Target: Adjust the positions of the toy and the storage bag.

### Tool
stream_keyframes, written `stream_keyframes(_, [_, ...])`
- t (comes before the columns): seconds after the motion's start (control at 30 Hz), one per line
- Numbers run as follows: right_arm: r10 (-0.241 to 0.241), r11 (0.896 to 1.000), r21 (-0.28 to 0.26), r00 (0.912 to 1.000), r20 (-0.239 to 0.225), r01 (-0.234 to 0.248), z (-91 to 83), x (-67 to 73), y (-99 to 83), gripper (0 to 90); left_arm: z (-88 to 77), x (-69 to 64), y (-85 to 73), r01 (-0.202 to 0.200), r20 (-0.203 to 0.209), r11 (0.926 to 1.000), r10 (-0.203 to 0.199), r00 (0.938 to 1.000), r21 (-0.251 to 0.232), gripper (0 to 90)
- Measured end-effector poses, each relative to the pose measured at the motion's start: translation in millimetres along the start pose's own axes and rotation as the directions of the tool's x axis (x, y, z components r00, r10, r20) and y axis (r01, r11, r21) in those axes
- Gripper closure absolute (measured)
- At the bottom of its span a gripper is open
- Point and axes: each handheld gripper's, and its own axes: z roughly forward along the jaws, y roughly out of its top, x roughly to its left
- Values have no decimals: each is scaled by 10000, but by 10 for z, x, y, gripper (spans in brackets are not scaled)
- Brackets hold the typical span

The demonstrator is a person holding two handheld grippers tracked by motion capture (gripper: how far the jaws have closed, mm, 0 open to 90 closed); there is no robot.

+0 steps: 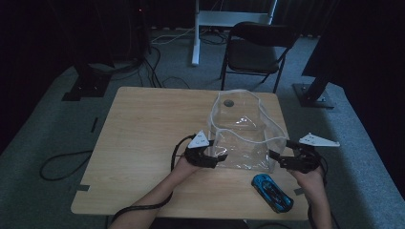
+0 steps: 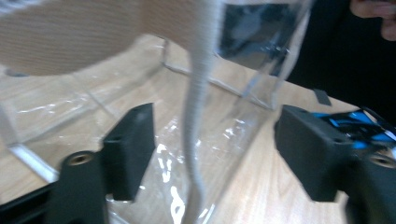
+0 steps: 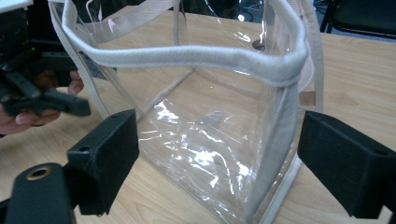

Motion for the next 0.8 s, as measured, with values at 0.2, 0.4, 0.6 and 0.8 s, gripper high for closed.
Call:
stream_keyframes(0.2, [-581, 9983, -11, 9976, 390, 582, 23, 12, -72, 139, -25, 10, 14, 6, 73, 9999, -5, 10000, -128, 97])
stream_keyframes(0.4, [-725, 9960, -487, 9962, 491, 748, -54, 0, -107, 180, -65, 3, 14, 33, 51, 9998, -32, 10000, -174, 2])
stream_keyframes(0.6, [-782, 9964, -303, 9964, 314, 792, -89, 34, -159, 129, -145, 5, -27, 33, -369, 9997, -41, 9993, -232, 2])
stream_keyframes(0.8, [-30, 10000, -67, 9983, -585, 27, -120, 55, -239, 110, -237, 20, -42, -15, -645, 9996, -3, 9979, -279, 2])
